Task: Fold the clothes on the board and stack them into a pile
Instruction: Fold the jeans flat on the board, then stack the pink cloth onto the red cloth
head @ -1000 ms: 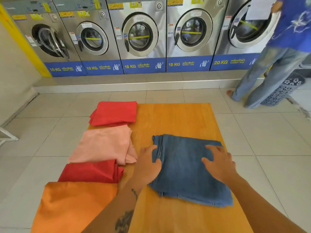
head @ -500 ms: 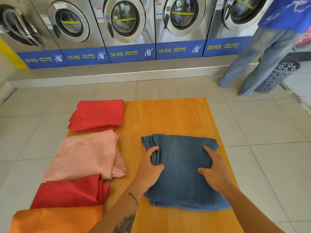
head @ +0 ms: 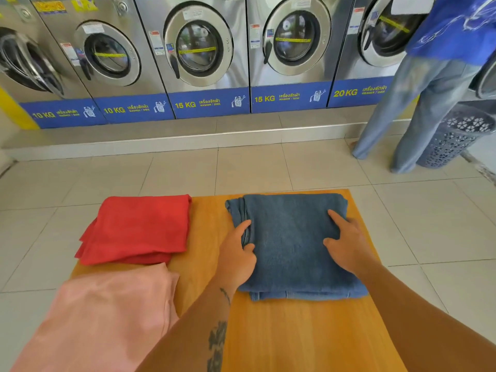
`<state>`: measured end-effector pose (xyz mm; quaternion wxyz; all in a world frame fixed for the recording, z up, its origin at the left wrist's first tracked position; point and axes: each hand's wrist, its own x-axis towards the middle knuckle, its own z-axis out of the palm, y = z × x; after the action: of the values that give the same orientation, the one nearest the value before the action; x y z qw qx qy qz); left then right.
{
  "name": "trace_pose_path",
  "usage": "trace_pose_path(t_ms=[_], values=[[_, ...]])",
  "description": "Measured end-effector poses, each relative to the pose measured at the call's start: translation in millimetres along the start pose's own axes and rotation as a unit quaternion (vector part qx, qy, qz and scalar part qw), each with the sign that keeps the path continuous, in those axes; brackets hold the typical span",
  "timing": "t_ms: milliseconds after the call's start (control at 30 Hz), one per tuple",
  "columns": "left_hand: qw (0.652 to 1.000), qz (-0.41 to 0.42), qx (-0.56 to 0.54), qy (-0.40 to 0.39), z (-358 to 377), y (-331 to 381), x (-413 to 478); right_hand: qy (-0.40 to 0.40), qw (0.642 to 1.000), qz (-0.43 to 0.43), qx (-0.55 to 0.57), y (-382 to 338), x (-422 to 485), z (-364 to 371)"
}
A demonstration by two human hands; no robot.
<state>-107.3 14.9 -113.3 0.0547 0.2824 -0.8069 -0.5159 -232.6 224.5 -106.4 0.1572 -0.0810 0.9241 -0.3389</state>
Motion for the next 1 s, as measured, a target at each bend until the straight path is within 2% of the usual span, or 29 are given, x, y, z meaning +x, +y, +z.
trace_pose_path(t_ms=[133, 267, 367, 467, 567, 633, 733, 833, 900, 1000], values=[[1.000, 0.011, 0.011, 0.015, 3.1, -13.8, 6.0, 0.003, 1.000, 0.004, 0.006, 10.6, 8.7, 6.0], [1.000, 0.011, 0.026, -0.004, 0.0, -11.4, 8.9, -0.004, 1.000, 0.004, -0.002, 11.0, 8.3, 6.0], [0.998, -0.004, 0.055, -0.041, -4.1, -4.0, 7.7, -0.022, 0.995, 0.023, -0.100, 1.9, 3.2, 4.8], [0.993, -0.019, 0.090, -0.071, -15.4, 5.6, -7.7, -0.019, 0.965, 0.051, -0.257, -16.0, -7.9, -0.5], [0.994, -0.006, 0.102, -0.049, -40.6, 9.2, -40.6, 0.008, 0.940, 0.003, -0.342, -34.6, -28.9, 0.3], [0.996, -0.003, 0.087, -0.012, -65.2, 6.7, -67.2, 0.008, 0.949, -0.049, -0.311, -47.5, -45.9, 8.2], [0.997, -0.009, 0.063, 0.043, -112.5, -4.5, -98.9, -0.031, 0.972, -0.134, -0.191, -72.3, -71.9, 30.6], [0.994, -0.014, 0.069, 0.087, -164.5, -27.0, -115.6, -0.084, 0.974, -0.196, -0.083, -104.2, -99.6, 56.5], [0.990, -0.029, 0.080, 0.112, -198.1, -45.5, -121.5, -0.149, 0.970, -0.192, -0.017, -128.0, -119.2, 73.5], [0.981, -0.055, 0.100, 0.155, -242.3, -79.1, -123.5, -0.249, 0.958, -0.130, 0.057, -159.8, -146.6, 100.0]])
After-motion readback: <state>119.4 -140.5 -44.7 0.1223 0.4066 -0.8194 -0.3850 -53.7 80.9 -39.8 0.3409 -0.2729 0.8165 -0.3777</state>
